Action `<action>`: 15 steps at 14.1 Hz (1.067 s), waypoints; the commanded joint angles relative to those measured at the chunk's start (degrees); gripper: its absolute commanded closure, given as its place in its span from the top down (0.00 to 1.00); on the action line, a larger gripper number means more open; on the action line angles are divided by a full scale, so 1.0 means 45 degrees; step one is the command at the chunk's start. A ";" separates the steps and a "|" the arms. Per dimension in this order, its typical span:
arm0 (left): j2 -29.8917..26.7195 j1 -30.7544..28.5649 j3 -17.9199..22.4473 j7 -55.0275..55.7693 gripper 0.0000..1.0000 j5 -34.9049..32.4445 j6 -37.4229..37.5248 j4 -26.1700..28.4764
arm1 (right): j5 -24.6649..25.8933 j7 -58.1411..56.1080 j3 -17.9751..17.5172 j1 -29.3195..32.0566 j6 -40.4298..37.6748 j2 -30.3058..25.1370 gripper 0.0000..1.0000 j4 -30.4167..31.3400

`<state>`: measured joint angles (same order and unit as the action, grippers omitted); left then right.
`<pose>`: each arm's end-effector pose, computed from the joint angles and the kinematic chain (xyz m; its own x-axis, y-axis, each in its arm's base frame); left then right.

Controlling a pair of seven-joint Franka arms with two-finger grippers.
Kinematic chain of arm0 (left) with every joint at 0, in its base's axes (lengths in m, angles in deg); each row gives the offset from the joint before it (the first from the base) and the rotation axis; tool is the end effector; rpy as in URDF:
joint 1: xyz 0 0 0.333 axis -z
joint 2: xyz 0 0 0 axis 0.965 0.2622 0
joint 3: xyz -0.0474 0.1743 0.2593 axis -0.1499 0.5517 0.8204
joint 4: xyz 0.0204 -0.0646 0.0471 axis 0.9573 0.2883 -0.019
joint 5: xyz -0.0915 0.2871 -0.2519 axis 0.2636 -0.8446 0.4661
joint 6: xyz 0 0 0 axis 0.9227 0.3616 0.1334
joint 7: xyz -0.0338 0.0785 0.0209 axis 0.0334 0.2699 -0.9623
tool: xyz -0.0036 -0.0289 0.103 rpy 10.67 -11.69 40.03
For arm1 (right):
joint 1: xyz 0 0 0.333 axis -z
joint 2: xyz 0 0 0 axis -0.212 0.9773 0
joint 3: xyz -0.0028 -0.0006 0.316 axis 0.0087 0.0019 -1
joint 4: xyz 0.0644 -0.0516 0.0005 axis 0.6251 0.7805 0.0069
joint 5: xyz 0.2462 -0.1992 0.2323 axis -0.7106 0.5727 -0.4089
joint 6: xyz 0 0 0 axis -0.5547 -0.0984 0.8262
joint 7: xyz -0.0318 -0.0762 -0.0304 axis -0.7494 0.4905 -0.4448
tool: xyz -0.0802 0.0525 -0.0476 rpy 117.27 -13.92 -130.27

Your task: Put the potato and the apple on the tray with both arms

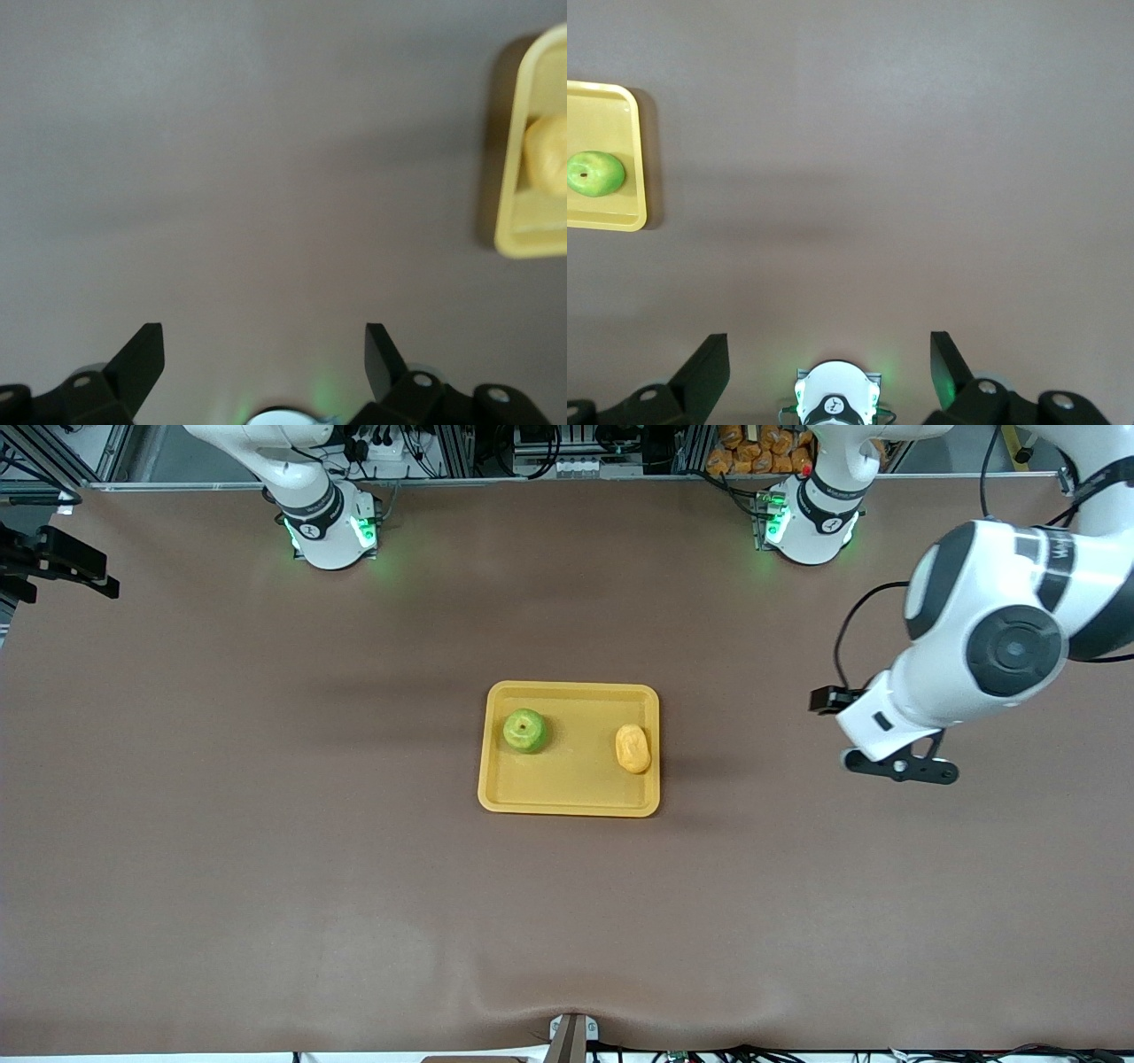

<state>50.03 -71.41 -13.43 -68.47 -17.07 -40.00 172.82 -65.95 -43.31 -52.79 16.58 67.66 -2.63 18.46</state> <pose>0.5929 -0.1320 0.4712 0.9372 -0.2049 -0.2823 -0.2364 -0.9682 -0.0821 0.5040 -0.0198 0.6729 0.9887 0.0477 -0.1419 0.0450 -0.9987 -0.0219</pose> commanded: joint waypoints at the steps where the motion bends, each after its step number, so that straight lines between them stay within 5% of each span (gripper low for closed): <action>1: -0.0323 -0.0595 -0.0074 -0.1407 1.00 0.0245 0.1371 0.0239 | -0.0129 0.1241 0.0043 -0.0203 0.0360 -0.0844 1.00 0.0994; 4: -0.0439 -0.0674 -0.0093 -0.1197 1.00 0.0226 0.2391 0.0763 | -0.0189 0.2462 0.0004 -0.0496 0.0321 -0.0845 1.00 0.0975; 9: -0.3052 -0.0810 -0.0074 -0.0590 1.00 0.0265 0.1047 0.3127 | -0.0189 0.1761 0.0180 -0.0438 0.0418 -0.0844 1.00 0.1033; 15: -0.3174 -0.0986 0.0004 0.0792 1.00 0.0401 -0.0147 0.1219 | -0.0208 0.1505 0.0297 -0.0457 0.0341 -0.0864 1.00 0.1092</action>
<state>34.81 -75.34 -13.34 -68.29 -16.50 -40.37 181.46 -66.31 -35.61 -51.94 14.64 68.77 -4.68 21.51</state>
